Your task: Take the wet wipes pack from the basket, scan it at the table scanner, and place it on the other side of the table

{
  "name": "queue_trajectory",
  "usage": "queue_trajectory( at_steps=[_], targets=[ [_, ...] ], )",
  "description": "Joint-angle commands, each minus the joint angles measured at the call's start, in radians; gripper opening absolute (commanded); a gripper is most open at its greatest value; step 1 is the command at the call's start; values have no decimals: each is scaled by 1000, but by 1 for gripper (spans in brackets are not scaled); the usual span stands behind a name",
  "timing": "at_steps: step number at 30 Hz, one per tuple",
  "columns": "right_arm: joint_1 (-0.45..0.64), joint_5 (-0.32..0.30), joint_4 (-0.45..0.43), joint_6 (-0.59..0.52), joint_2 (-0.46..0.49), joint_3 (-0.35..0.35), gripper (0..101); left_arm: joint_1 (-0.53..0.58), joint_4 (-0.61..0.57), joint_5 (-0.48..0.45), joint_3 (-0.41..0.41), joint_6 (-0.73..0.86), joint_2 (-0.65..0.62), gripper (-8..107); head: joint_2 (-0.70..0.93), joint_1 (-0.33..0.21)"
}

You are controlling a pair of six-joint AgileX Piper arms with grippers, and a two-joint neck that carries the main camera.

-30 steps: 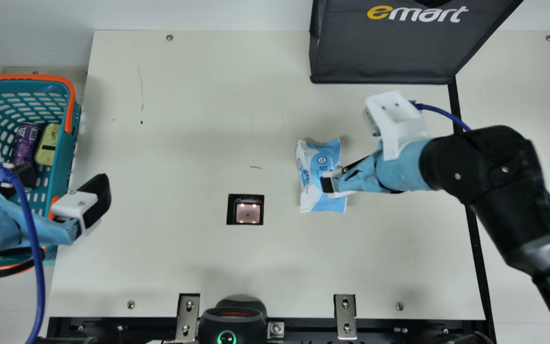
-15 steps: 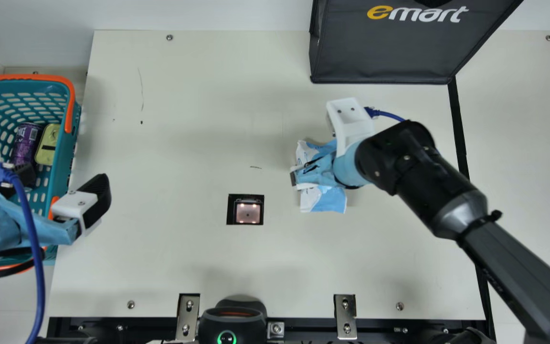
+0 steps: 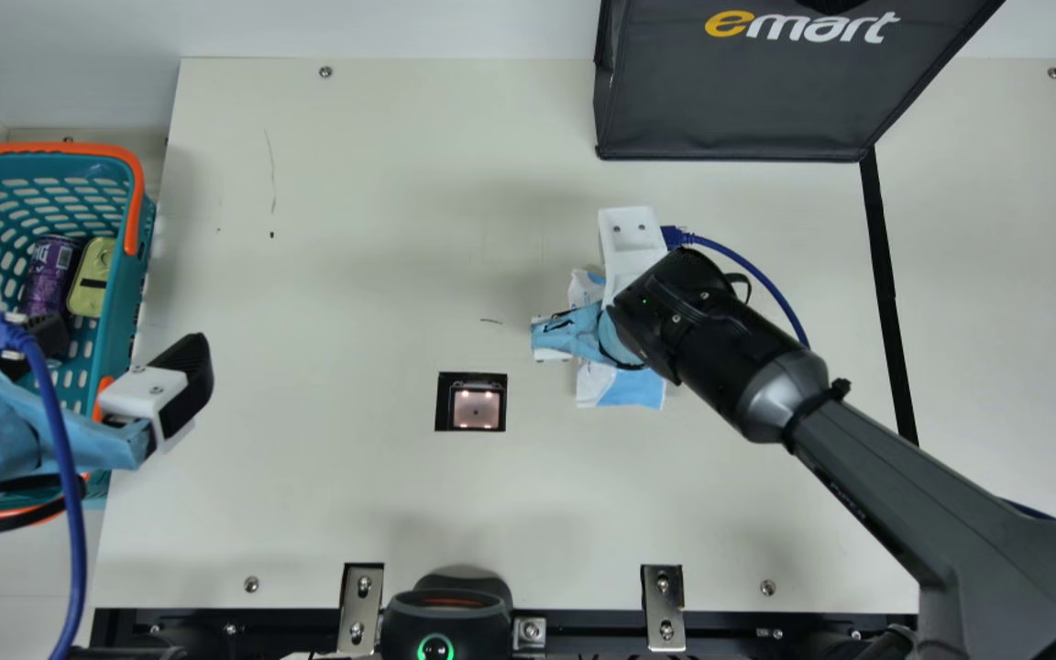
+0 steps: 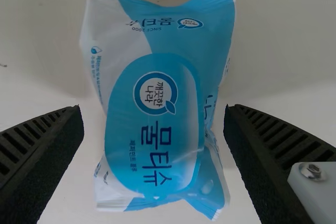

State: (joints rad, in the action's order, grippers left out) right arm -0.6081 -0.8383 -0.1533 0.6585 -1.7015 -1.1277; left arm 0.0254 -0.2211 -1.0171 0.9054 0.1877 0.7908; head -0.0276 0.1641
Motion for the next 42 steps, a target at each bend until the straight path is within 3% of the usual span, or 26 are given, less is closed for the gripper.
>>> queue_trajectory(
  at_steps=[1,5,19,30,35,39,42],
  targets=[
    [1,3,-3,12,-5,4,95,0,0,0,0,0,0,90,0,-26],
    [7,8,0,24,-14,8,95,0,0,0,0,0,0,90,0,-26],
    [13,-8,2,30,-1,3,2,0,0,0,0,0,0,90,0,-26],
    [3,-94,-12,-6,66,-49,0,0,0,0,0,0,0,90,0,-26],
    [11,-123,-6,-38,91,-64,0,0,0,0,0,0,0,90,-117,-26],
    [45,-112,27,-102,126,-45,0,0,0,0,0,0,0,90,-210,-26],
    [86,-78,89,-214,160,-9,0,0,0,0,0,0,0,90,-280,-26]
  ],
)
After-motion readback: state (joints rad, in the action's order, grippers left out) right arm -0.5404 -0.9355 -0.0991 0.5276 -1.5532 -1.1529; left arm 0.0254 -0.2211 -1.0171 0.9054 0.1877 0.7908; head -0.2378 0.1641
